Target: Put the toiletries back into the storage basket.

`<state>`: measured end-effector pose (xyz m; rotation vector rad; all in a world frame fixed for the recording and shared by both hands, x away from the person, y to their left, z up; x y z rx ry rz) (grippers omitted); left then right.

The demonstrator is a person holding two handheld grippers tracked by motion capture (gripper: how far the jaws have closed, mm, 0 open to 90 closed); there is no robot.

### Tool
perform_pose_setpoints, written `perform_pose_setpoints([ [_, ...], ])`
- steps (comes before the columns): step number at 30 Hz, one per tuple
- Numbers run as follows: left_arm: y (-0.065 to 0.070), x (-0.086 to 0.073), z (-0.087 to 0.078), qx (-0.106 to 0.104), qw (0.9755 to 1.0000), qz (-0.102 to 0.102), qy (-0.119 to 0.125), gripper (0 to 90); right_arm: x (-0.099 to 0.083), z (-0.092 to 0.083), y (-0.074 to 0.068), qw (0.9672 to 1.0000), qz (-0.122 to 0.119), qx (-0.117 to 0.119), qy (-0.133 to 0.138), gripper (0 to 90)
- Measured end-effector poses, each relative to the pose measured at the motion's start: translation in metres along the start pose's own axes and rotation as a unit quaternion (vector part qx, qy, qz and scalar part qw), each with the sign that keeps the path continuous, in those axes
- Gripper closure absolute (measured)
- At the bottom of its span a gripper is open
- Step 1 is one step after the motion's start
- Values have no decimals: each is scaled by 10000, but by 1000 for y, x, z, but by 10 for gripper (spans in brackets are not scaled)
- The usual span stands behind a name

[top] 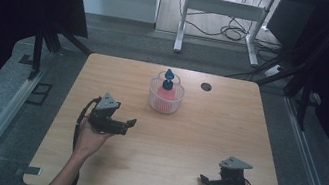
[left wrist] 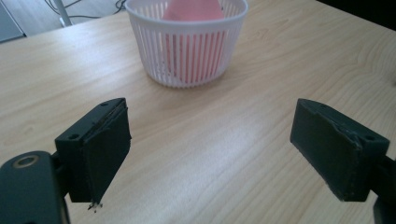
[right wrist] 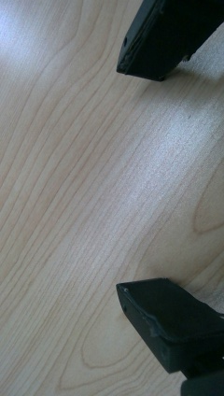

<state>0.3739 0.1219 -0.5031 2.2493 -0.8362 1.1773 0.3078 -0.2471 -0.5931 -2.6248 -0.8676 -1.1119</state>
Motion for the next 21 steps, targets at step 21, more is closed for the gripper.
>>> perform_pose_setpoints([
  [21, 7, -62, -14, 27, 9996, -212, -191, 121, 0, 0, 0, 10000, 7, -7, -2, 0],
])
Point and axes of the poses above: each handheld gripper's, and its own axes: z roughly forward along the jaws, x roughly out of its top, y roughly to its right, the point moved 7 cm from there along z, roughly forward along the jaws, and after that the axes turned 6 degrees about -x, right-handed, at the moved point
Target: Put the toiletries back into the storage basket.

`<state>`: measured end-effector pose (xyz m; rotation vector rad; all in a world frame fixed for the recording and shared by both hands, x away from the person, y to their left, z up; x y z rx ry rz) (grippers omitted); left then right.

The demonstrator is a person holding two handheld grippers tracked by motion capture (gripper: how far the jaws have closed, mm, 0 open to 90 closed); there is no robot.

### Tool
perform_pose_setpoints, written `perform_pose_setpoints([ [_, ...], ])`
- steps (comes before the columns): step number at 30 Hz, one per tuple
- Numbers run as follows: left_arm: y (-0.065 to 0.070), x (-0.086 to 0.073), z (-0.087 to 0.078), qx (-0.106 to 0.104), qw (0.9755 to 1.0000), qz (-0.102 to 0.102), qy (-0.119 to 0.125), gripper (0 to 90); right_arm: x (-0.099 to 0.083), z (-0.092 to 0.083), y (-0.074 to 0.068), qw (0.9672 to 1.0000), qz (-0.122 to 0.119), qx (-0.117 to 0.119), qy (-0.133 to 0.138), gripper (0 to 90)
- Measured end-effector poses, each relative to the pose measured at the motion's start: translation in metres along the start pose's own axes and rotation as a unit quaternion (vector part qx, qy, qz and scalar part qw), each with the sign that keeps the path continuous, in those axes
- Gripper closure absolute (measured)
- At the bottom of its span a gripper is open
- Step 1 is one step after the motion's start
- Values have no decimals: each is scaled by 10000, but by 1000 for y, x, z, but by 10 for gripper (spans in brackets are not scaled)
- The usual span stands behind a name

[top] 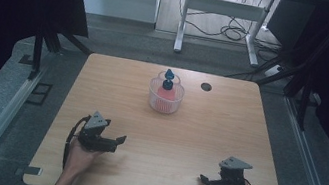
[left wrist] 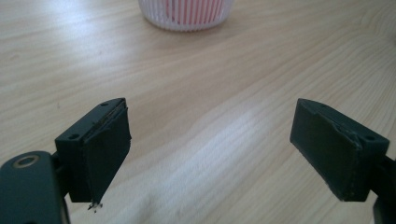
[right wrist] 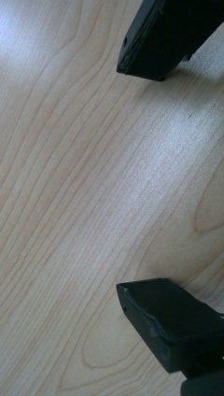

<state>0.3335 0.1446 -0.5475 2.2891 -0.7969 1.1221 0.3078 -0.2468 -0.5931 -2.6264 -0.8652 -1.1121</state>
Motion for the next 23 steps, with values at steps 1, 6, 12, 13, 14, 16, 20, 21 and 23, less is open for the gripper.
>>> perform_pose_setpoints([
  [1, 0, -2, 0, -2, 10000, -2, -24, 121, 0, 0, 0, 10000, -1, 0, 0, 0],
  [6, 6, -21, 0, 54, 9994, 5, -355, 121, 0, 0, 0, 10000, -7, -2, 5, 0],
  [12, 12, -43, 3, 142, 9959, 1, -896, 121, 0, 0, 0, 10000, -7, -1, 6, 0],
  [13, 13, -45, 4, 152, 9953, -8, -960, 121, 0, 0, 0, 10000, -6, -2, 5, 0],
  [14, 14, -48, 4, 159, 9947, -40, -1011, 121, 0, 0, 0, 10000, -7, -6, 5, 0],
  [16, 15, -53, 5, 160, 9936, -116, -1111, 121, 0, 0, 0, 10000, -7, -2, 6, 0],
  [20, 15, -57, 4, 333, 9930, -11, -1134, 118, 0, 0, 0, 10000, -7, -6, 4, 0],
  [21, 15, -57, 4, 327, 9934, -8, -1100, 115, 0, 0, 0, 10000, -7, -2, 7, 0],
  [23, 15, -59, 4, 311, 9942, 23, -1027, 107, 0, 0, 0, 10000, -10, -2, 5, 0],
])
Point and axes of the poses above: each handheld gripper's, and its own axes: z roughly forward along the jaws, x roughly out of its top, y roughly to its right, the point moved 7 cm from there along z, roughly forward along the jaws, and after that the axes turned 6 degrees about -x, right-handed, at the moved point
